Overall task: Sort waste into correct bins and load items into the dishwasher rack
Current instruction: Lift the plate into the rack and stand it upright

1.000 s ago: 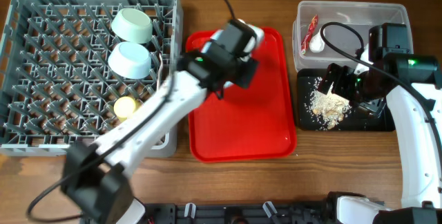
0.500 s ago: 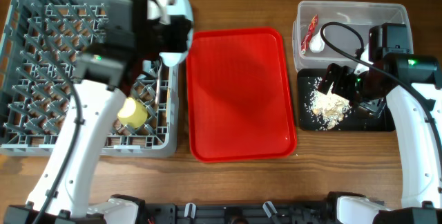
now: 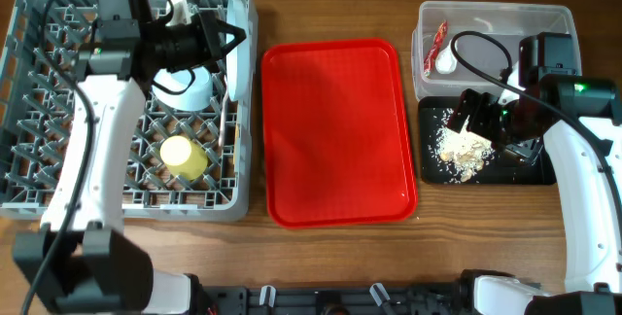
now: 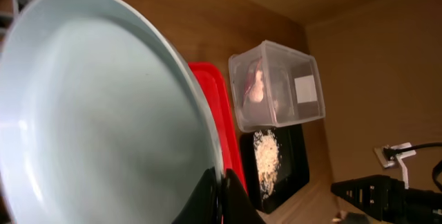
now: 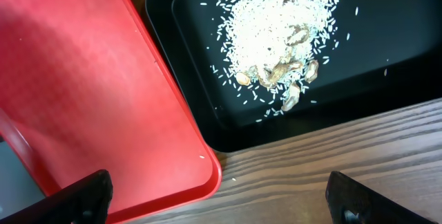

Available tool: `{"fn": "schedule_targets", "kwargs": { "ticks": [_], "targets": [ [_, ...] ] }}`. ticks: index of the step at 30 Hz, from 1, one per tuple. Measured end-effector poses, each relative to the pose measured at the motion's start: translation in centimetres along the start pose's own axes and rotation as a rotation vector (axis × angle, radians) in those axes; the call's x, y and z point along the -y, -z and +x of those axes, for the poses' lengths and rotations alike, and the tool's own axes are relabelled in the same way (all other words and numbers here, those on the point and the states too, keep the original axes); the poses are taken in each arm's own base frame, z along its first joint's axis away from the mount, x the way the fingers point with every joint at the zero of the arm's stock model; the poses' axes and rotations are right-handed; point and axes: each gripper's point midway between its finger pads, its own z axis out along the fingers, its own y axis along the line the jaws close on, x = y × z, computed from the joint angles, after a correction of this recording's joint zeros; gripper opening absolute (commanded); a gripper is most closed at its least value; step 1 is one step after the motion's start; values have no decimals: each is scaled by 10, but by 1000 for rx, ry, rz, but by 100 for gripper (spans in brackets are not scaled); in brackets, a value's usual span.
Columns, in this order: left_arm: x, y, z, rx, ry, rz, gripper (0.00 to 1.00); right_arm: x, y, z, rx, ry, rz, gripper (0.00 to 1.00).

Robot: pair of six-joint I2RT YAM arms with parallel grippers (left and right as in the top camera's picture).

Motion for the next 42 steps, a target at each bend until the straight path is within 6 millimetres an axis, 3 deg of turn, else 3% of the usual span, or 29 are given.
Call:
{"fn": "schedule_targets", "kwargs": {
  "ticks": [5,8,12,15,23,28,35,37,42],
  "targets": [
    [-22,-12,2,-35,55,-2,6,0,0,0,0,0,0,100],
    [-36,-12,0,-33,81,-18,28,0,0,0,0,0,0,100],
    [-48,-4,-4,-17,118,-40,73,0,0,0,1,0,0,100],
    [-57,3,-4,-15,147,-60,100,0,0,-1,3,0,-1,100],
    [-81,28,-1,34,181,-270,100,-8,0,-8,30,21,-37,100],
    [-88,58,13,57,222,-457,100,-45,4,-26,114,155,-184,100],
    [-109,71,49,-28,280,-702,100,-94,12,-45,261,330,-270,100],
    [-110,73,56,-50,291,-731,100,-97,11,-42,256,346,-268,100],
    [-115,89,90,-170,354,-821,100,-83,5,-27,184,329,-211,100]
  ]
}}
